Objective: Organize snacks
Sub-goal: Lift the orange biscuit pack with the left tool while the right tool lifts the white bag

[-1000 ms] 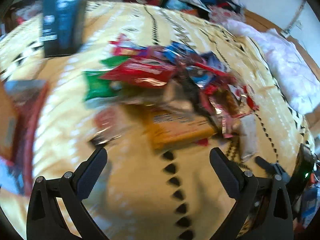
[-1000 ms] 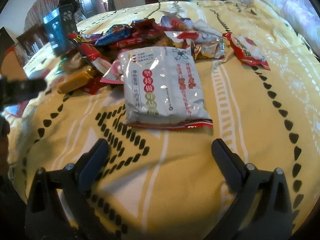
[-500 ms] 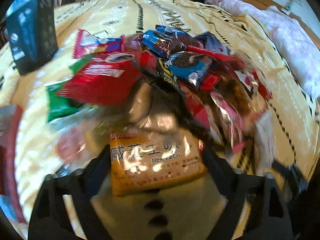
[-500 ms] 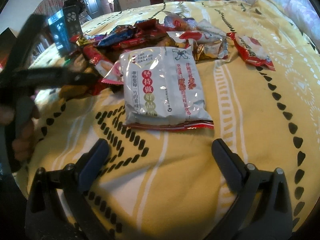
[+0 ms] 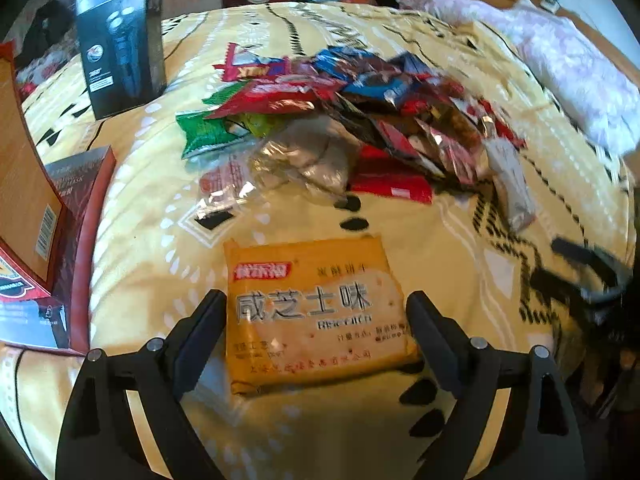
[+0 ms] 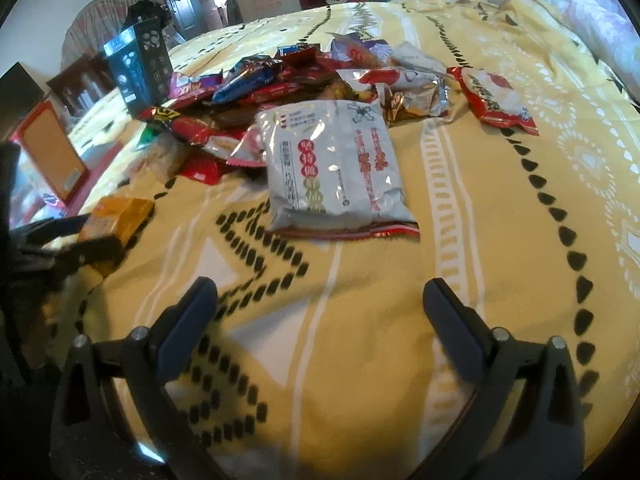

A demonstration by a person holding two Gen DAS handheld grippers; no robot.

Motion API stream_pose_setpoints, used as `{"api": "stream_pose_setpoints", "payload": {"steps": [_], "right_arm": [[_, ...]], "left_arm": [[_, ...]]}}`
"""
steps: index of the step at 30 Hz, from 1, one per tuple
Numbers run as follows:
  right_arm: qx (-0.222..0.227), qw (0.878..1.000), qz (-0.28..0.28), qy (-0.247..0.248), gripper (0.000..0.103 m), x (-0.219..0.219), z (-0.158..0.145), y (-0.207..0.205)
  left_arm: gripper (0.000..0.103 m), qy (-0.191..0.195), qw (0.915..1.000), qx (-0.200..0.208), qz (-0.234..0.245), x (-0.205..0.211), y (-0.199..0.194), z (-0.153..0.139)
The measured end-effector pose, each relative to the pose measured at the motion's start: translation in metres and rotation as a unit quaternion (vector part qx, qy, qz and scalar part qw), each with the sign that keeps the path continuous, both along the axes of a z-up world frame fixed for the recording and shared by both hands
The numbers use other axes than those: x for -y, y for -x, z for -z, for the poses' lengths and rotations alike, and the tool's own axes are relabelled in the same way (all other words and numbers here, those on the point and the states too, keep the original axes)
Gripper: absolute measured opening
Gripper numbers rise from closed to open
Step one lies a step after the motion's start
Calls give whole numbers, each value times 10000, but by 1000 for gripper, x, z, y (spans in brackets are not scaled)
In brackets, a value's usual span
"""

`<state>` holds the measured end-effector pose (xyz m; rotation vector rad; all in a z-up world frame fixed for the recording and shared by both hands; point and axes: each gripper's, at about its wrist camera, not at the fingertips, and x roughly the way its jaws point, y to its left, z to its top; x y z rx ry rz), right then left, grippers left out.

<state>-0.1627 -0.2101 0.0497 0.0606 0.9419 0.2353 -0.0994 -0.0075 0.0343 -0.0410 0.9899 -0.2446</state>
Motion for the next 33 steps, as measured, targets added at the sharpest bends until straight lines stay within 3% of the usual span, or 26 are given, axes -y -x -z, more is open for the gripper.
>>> {"api": "stream_pose_setpoints", "payload": {"steps": [5, 7, 14, 21, 33], "right_arm": [[157, 9998, 75, 10, 103, 1, -17, -4], [208, 9998, 66, 46, 103, 1, -21, -10], [-44, 9996, 30, 286, 103, -2, -1, -6], [-316, 9993, 202, 97, 103, 4, 15, -11], [-280, 9992, 278, 28, 103, 5, 14, -10]], "left_arm": [[92, -86, 9999, 23, -103, 12, -20, 4], [97, -240, 9996, 122, -58, 15, -21, 12], [103, -536, 9979, 351, -128, 23, -19, 26], [103, -457, 9982, 364, -140, 22, -18, 28], [103, -338, 9984, 411, -167, 18, -14, 26]]}}
